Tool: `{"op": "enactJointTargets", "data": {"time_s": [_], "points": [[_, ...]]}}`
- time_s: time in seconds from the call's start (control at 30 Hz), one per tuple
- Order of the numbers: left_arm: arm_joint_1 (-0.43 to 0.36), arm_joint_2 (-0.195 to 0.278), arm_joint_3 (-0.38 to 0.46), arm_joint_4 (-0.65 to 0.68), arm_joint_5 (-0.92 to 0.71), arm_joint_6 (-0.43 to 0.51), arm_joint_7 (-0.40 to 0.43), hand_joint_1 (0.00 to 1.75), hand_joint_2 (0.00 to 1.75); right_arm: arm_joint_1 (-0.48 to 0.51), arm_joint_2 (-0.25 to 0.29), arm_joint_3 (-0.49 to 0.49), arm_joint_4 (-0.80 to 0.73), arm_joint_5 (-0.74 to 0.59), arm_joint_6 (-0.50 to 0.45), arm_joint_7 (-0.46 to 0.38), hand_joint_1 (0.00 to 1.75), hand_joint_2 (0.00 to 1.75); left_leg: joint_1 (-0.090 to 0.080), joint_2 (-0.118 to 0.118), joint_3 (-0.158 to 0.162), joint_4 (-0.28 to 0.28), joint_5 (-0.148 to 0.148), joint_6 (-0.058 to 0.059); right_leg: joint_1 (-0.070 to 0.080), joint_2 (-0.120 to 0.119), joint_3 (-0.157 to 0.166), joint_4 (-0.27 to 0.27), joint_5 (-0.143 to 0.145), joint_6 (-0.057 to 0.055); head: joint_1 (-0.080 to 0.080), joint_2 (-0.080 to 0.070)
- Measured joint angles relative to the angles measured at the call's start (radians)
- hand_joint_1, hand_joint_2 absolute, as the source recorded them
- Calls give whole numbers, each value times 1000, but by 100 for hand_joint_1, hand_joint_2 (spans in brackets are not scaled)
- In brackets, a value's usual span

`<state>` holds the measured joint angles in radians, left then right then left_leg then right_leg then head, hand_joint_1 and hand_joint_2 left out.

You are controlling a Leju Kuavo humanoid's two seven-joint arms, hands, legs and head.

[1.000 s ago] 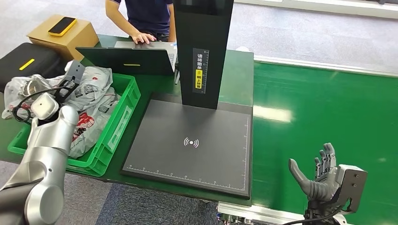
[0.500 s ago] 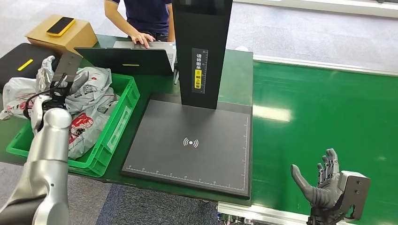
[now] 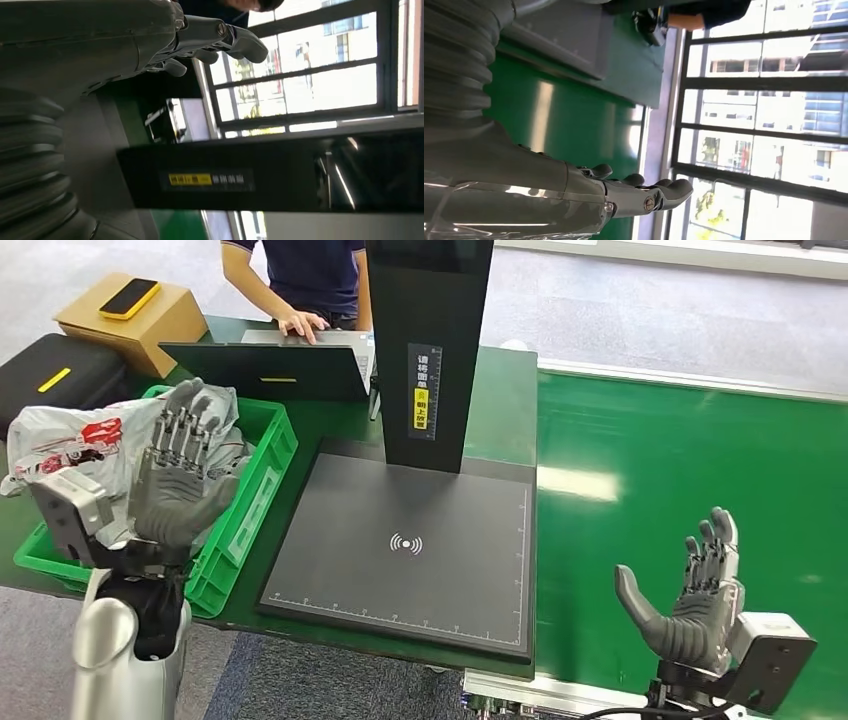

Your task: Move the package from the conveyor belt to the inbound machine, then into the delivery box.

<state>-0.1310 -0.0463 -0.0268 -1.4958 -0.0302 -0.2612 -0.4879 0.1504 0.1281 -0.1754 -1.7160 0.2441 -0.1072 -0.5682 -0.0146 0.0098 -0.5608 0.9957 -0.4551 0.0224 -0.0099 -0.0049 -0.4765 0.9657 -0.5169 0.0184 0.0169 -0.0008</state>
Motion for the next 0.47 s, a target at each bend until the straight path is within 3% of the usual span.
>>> {"op": "enactJointTargets", "data": {"time_s": [0.23, 0.47], "points": [[30, -71, -23, 146, 38, -33, 5, 0, 175, -87, -36, 147, 67, 39, 139, 95, 0, 175, 0, 0, 2, 0, 0, 0, 0, 0, 2, 1, 0, 0, 0, 0], [56, -113, -38, 241, 22, 4, -2, 0, 175, -140, -47, 213, 160, 52, 103, 99, 0, 175, 0, -1, 0, 0, 0, 0, 0, 0, 0, 0, 0, 0, 0, 0]]}}
